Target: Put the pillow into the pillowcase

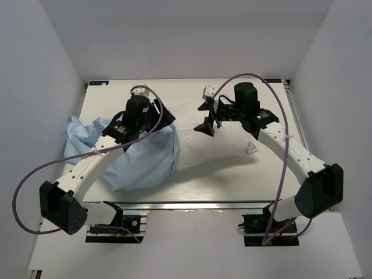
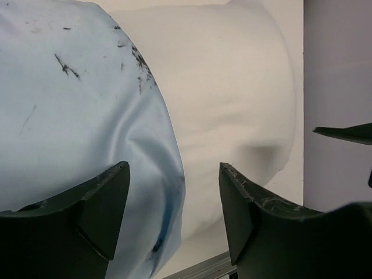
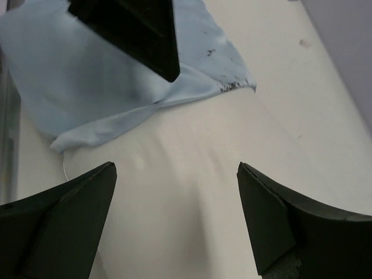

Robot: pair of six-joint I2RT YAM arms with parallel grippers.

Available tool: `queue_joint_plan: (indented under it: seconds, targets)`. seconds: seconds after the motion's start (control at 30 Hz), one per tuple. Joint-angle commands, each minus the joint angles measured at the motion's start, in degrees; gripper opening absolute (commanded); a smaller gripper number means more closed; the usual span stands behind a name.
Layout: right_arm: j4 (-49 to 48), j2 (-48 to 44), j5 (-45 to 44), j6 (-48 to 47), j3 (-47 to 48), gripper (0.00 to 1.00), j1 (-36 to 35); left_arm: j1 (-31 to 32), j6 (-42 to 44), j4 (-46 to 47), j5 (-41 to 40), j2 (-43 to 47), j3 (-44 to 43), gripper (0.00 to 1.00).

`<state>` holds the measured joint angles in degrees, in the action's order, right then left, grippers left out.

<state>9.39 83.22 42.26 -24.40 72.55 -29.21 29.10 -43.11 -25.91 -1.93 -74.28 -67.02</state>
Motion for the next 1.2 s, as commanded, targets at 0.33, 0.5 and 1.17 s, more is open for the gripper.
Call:
queue_joint_plan:
  seconds: [0.33, 0.5, 1.17]
  targets:
    - [9.5, -14.4, -1.1, -44.6, -18.8, 0.89, -2.4, 0.1, -7.0, -13.8, 8.0, 19.7, 4.7, 0.71]
    - [-5.3, -17.5, -13.1, -37.7, -30.1, 0.89, -9.6, 0.1, -10.1, -18.2, 5.0, 29.9, 9.4, 0.71]
    - [-19.8, 4.1, -37.9, -14.5, -14.0, 0.07, -18.7, 0.2, -7.6, -15.3, 8.6, 32.9, 8.4, 0.65]
